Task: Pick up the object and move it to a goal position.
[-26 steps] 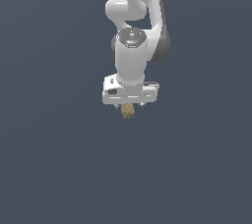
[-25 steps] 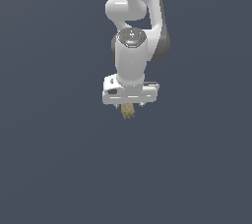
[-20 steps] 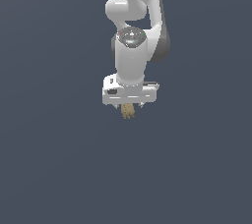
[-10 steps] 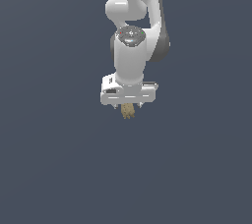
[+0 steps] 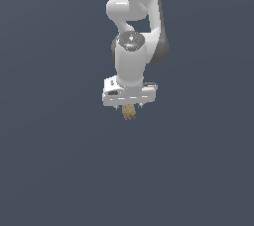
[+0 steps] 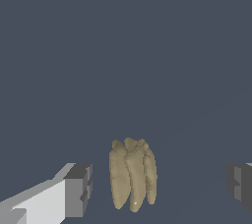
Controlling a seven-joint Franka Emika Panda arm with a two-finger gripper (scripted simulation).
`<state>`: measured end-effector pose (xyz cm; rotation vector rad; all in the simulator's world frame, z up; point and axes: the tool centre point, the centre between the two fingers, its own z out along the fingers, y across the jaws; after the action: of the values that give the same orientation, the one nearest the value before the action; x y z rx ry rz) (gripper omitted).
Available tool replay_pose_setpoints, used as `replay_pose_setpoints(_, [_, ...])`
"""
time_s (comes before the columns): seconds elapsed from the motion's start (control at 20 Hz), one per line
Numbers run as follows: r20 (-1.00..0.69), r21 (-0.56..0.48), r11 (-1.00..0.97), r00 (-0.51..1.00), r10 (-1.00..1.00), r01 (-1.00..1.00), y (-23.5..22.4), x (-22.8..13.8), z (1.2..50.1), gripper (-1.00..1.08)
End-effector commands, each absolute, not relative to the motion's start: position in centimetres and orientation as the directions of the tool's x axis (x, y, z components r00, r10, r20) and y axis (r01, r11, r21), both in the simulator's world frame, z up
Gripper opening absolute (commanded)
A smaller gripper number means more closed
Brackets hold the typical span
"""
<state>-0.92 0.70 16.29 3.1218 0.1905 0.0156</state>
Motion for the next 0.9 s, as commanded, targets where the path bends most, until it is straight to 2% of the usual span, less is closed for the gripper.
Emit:
replay_pose_setpoints(0.0, [0.007, 0.012, -0.990, 0.990, 0.139, 0.139, 0.7, -1.7, 15.3, 1.00])
replay_pose_setpoints(0.45, [0.001, 0.003, -0.977, 0.977, 0.213, 0.213, 0.6, -5.5, 11.5, 1.00])
replay_pose_setpoints(0.85, [0.000, 0.000, -0.972, 0.972, 0.235, 0.235, 0.6, -6.7, 10.4, 1.00])
